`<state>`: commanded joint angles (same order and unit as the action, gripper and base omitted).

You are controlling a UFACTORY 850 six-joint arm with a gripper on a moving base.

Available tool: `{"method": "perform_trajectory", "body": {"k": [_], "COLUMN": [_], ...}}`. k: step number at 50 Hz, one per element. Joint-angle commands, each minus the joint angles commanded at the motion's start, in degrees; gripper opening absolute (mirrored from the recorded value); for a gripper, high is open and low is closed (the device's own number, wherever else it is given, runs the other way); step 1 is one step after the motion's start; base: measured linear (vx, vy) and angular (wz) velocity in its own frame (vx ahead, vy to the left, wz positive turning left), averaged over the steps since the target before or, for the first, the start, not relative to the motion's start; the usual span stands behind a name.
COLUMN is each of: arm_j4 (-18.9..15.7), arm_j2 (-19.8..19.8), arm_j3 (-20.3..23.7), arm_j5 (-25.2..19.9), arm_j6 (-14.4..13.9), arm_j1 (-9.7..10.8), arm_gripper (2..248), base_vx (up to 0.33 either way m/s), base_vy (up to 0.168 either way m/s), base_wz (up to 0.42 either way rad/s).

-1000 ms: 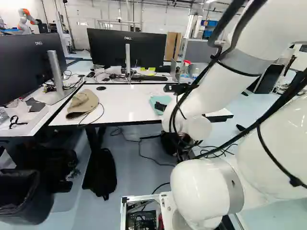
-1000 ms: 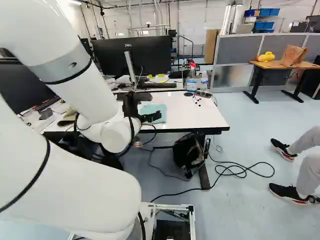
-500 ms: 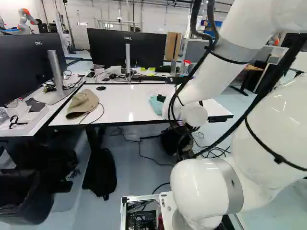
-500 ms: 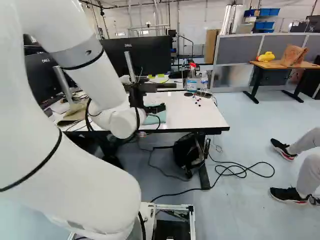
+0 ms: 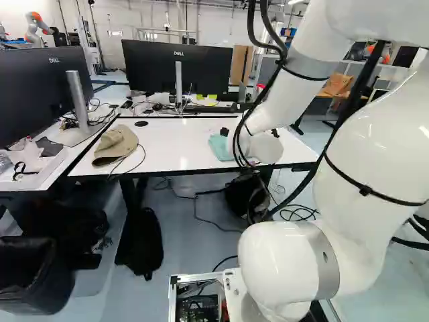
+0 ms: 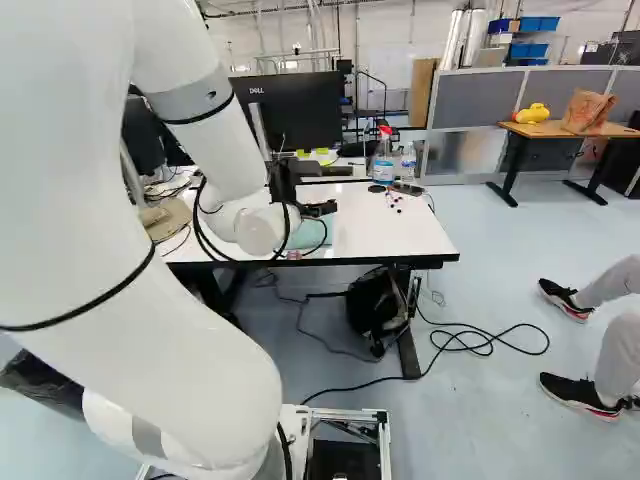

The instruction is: Clean the table with the green towel

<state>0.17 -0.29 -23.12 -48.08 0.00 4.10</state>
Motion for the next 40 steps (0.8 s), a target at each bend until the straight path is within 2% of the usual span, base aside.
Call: {"method": "perform_trajectory", "body": {"k": [40], "arm_j4": [4.8], "arm_j2": [-7.1], "arm_j3": [-7.5], "arm_j5": [17.4], "arm_j6": [0.0], "arm_j1": [-0.3], "arm_gripper": [247], "base_vx": [0.0], "base_vy": [0.0], "base_wz": [0.0]}}
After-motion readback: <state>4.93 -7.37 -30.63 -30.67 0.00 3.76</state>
